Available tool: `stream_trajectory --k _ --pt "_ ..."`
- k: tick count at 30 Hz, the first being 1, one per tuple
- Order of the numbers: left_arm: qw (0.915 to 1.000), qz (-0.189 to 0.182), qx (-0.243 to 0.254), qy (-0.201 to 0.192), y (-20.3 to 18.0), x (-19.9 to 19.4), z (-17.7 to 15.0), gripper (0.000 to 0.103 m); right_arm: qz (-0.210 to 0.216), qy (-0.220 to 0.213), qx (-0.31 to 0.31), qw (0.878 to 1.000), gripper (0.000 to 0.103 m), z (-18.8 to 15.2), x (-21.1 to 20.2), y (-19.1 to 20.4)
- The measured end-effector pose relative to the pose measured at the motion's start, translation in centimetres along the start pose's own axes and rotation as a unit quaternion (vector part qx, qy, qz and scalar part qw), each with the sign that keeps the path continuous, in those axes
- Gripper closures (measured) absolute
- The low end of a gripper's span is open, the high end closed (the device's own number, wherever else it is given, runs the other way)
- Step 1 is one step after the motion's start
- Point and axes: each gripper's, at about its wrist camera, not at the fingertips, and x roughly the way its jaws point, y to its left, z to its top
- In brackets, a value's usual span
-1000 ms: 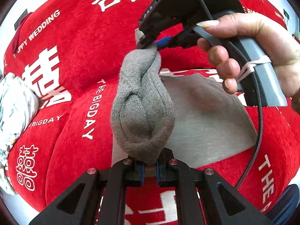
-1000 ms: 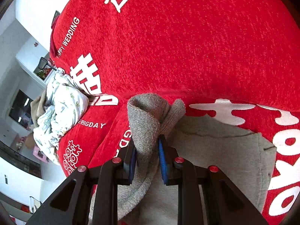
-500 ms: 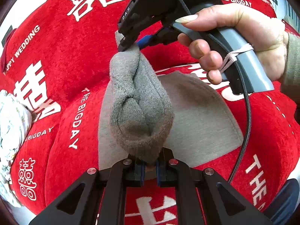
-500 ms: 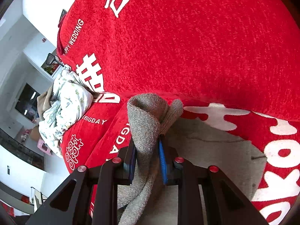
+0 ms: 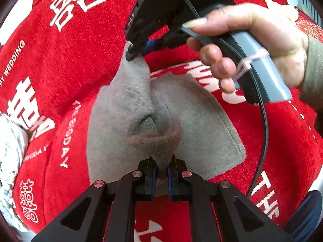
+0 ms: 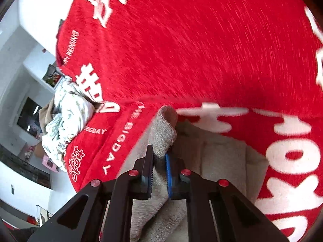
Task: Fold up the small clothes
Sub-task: 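Lift the held sweater with both tools, folding it in half, then lay the folded sweater half down onto the other half with both tools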
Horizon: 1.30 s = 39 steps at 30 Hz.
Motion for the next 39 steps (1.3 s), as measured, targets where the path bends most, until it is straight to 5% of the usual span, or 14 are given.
stream_trajectory --k 10,13,14,15,19,20,21,26,39 --pt "1.0000 0.000 -0.001 0.004 -0.5 0.0 0.2 0.094 -0.001 0.025 0.065 0.998 0.085 -1.4 3.0 -4.1" --pt "1.0000 0.000 0.000 0.007 -0.4 0.2 0.2 0.094 0.022 0.031 0.100 0.994 0.051 -2.0 3.2 -5.5" --pt "1.0000 0.000 0.001 0.007 -0.5 0.3 0.1 0.094 0.026 0.031 0.107 0.993 0.029 -2.3 3.2 -5.8" --pt "1.0000 0.001 0.002 0.008 -0.6 0.3 0.1 0.094 0.031 0.030 0.112 0.993 0.024 -2.6 3.2 -5.9" --pt "1.0000 0.002 0.003 0.009 -0.6 0.5 0.2 0.094 0.063 0.022 0.123 0.990 0.027 -3.5 3.6 -6.2" --pt "1.0000 0.003 0.004 0.009 -0.6 0.5 0.2 0.094 0.056 0.028 0.119 0.991 0.038 -3.6 4.1 -5.9" --pt "0.9999 0.004 0.004 0.008 -0.7 0.4 0.2 0.094 0.048 0.039 0.114 0.992 0.060 -3.6 4.8 -5.7" --pt "0.9999 0.009 0.005 0.001 -0.8 -0.2 0.5 0.094 0.022 0.020 0.077 0.997 0.086 -3.2 4.3 -4.2" --pt "0.9993 -0.016 0.025 -0.023 -3.5 -2.6 2.0 0.094 0.018 -0.042 0.010 0.999 0.092 -0.8 -3.5 -1.7"
